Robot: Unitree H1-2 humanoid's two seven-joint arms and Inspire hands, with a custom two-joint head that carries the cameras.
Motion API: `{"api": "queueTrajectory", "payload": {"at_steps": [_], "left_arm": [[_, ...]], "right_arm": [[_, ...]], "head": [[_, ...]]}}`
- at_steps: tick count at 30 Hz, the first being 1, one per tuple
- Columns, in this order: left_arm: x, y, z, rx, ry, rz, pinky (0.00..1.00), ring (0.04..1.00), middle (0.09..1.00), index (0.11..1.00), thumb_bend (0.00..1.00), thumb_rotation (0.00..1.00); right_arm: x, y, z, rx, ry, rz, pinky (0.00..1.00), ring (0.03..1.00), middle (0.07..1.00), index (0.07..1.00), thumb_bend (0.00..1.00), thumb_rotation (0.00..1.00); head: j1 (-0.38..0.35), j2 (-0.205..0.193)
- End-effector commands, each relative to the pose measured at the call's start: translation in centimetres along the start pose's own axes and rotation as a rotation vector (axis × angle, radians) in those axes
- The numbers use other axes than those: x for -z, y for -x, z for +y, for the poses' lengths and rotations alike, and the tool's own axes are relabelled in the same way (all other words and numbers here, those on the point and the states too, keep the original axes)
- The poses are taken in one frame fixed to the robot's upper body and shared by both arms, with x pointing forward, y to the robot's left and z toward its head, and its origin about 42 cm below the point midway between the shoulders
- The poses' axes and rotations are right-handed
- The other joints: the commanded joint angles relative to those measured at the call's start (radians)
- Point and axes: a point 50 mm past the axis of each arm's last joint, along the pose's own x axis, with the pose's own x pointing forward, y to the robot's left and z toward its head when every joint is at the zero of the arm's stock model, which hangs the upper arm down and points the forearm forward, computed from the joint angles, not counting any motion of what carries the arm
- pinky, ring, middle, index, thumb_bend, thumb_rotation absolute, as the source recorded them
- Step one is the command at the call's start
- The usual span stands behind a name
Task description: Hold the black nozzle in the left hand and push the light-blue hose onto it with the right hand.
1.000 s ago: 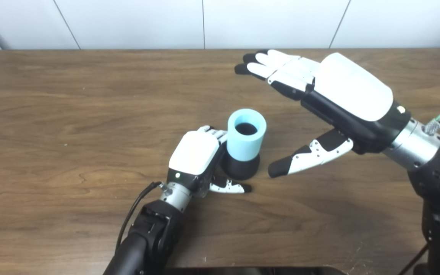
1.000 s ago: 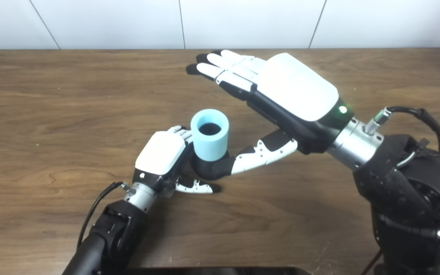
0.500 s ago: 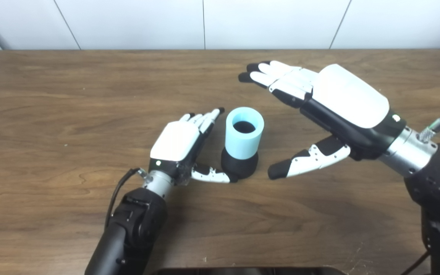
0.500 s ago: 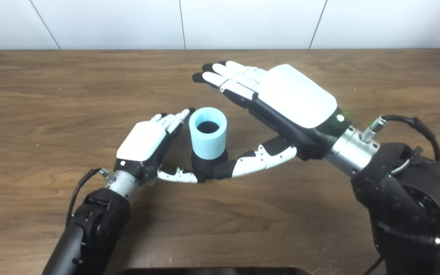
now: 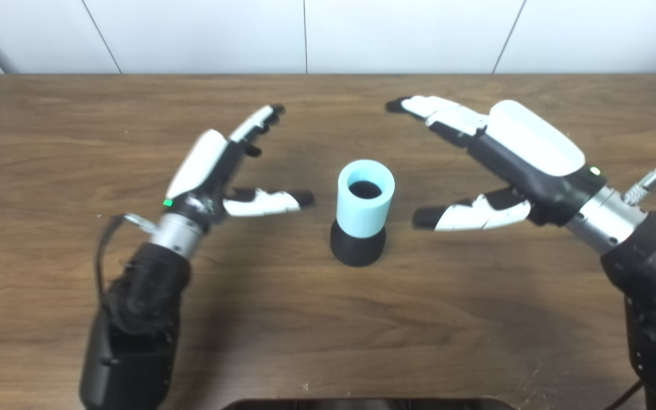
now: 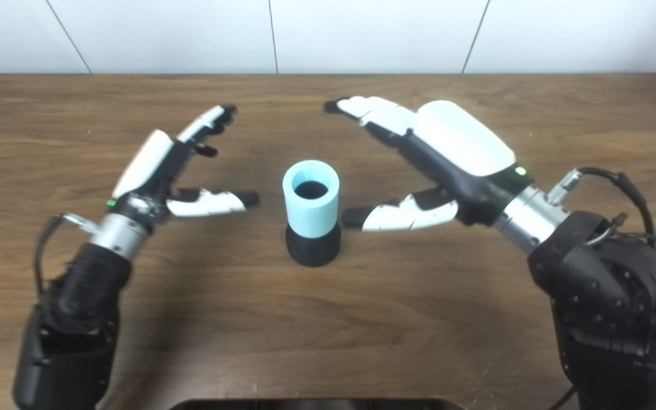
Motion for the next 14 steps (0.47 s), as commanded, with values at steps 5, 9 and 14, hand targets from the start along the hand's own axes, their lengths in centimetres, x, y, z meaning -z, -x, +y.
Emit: {"api": "queueTrajectory", "payload": {"at_steps": [5, 9, 14], "left_arm": [[1.1, 2.0, 2.4, -0.129, 0.163, 0.014, 0.79, 0.845, 0.866, 0.884, 0.85, 0.56], [2.7, 4.2, 1.5, -0.166, 0.29, 0.089, 0.84, 0.862, 0.871, 0.887, 0.65, 0.65], [4.4, 6.3, 0.2, -0.196, 0.422, 0.147, 0.92, 0.886, 0.88, 0.901, 0.48, 0.7]], "right_arm": [[3.5, -0.2, 2.7, 0.188, -0.236, 0.134, 0.76, 0.861, 0.904, 0.909, 0.52, 0.81], [4.5, 0.1, 5.9, 0.284, -0.409, 0.228, 0.74, 0.851, 0.895, 0.899, 0.5, 0.91], [4.8, 0.7, 8.8, 0.362, -0.453, 0.307, 0.71, 0.824, 0.873, 0.876, 0.47, 0.99]], "head": [[-0.012, 0.001], [-0.029, -0.004], [-0.046, -0.027]]}}
